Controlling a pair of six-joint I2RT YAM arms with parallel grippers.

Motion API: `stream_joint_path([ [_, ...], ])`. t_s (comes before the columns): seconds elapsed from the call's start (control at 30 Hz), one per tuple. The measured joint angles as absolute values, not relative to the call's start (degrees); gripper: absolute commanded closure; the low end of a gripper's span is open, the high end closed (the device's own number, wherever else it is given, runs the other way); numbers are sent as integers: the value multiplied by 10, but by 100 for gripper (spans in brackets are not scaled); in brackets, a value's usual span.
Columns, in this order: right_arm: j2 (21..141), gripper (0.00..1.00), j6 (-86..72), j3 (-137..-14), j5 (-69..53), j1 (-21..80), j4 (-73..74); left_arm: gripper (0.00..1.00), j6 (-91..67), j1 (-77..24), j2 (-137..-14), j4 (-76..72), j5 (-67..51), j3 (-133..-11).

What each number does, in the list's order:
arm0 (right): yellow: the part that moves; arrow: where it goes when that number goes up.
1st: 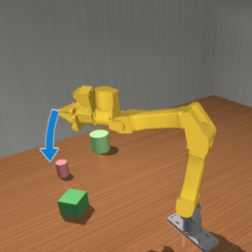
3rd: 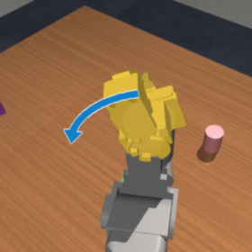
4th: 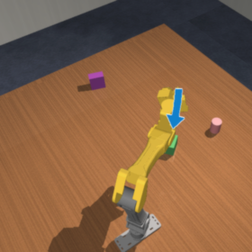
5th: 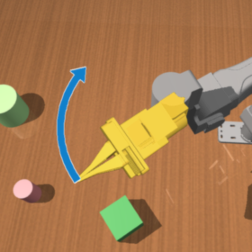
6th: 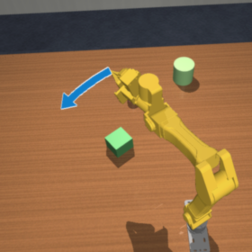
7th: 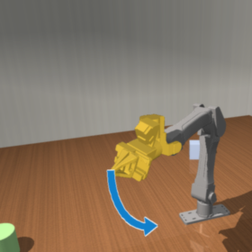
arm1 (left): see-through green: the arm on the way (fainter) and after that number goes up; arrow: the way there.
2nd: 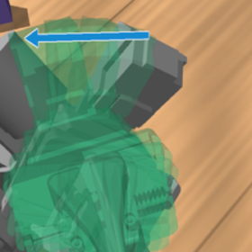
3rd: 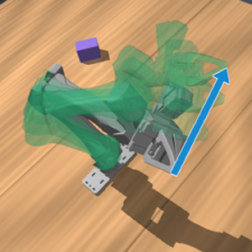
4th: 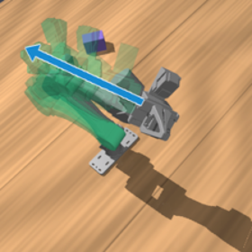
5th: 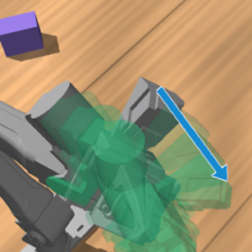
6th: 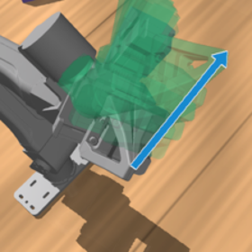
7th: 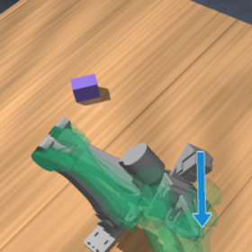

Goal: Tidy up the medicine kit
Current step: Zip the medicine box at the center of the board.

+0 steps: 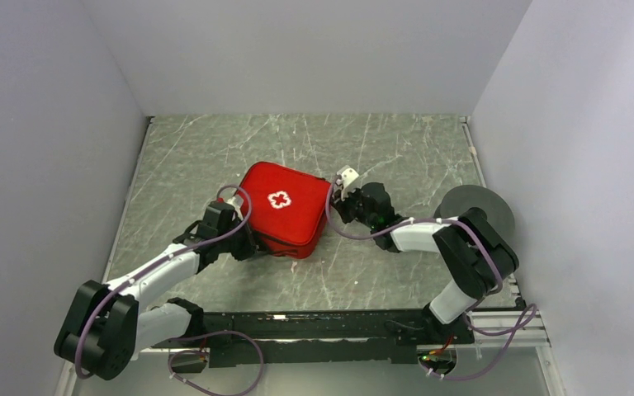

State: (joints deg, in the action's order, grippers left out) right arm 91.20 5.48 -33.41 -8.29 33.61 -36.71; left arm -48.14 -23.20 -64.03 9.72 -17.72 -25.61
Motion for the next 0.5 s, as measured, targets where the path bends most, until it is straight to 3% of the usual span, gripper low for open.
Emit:
stream_joint_path([
  [0.5,1019,100,142,-472,-176,282,-310,100,-463,-229,-632,91,-175,-257],
])
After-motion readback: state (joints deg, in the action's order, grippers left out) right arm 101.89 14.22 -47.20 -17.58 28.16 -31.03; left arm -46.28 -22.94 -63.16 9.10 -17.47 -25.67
